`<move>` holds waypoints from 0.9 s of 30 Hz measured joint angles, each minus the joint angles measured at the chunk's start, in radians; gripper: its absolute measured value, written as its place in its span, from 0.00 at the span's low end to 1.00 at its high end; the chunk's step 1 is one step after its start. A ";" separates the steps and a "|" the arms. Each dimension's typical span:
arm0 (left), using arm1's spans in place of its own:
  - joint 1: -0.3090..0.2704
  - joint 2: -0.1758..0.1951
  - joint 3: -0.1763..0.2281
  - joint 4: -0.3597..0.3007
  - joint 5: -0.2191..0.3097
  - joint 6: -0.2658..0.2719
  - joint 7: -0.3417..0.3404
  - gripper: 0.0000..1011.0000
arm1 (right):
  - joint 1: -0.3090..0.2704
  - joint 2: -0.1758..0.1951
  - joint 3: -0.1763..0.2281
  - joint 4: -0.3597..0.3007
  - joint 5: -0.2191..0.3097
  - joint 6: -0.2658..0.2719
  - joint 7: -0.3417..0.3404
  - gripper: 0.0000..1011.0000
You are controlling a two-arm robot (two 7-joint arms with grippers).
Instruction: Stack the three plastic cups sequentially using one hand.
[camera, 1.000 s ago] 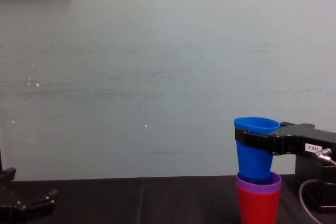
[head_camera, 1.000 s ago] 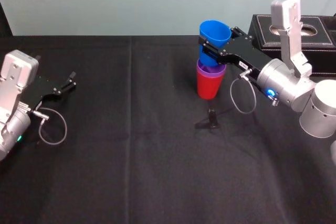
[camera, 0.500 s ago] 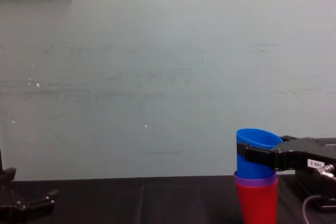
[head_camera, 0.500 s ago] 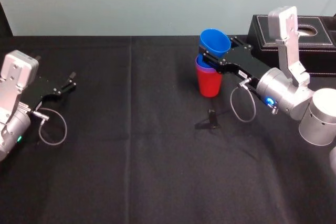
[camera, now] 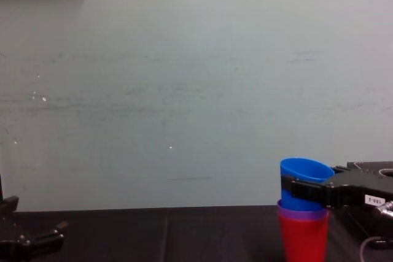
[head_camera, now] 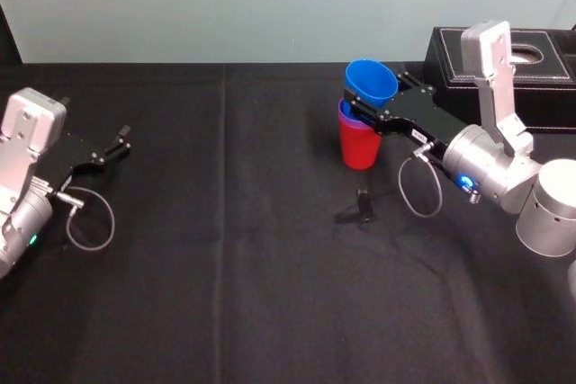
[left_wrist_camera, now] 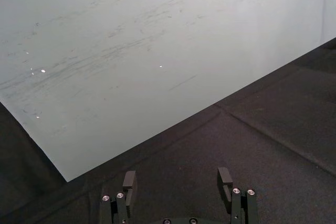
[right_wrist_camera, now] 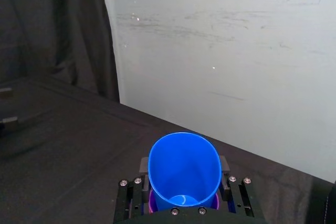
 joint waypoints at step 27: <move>0.000 0.000 0.000 0.000 0.000 0.000 0.000 0.99 | -0.011 0.010 -0.015 0.004 -0.036 0.011 0.000 0.72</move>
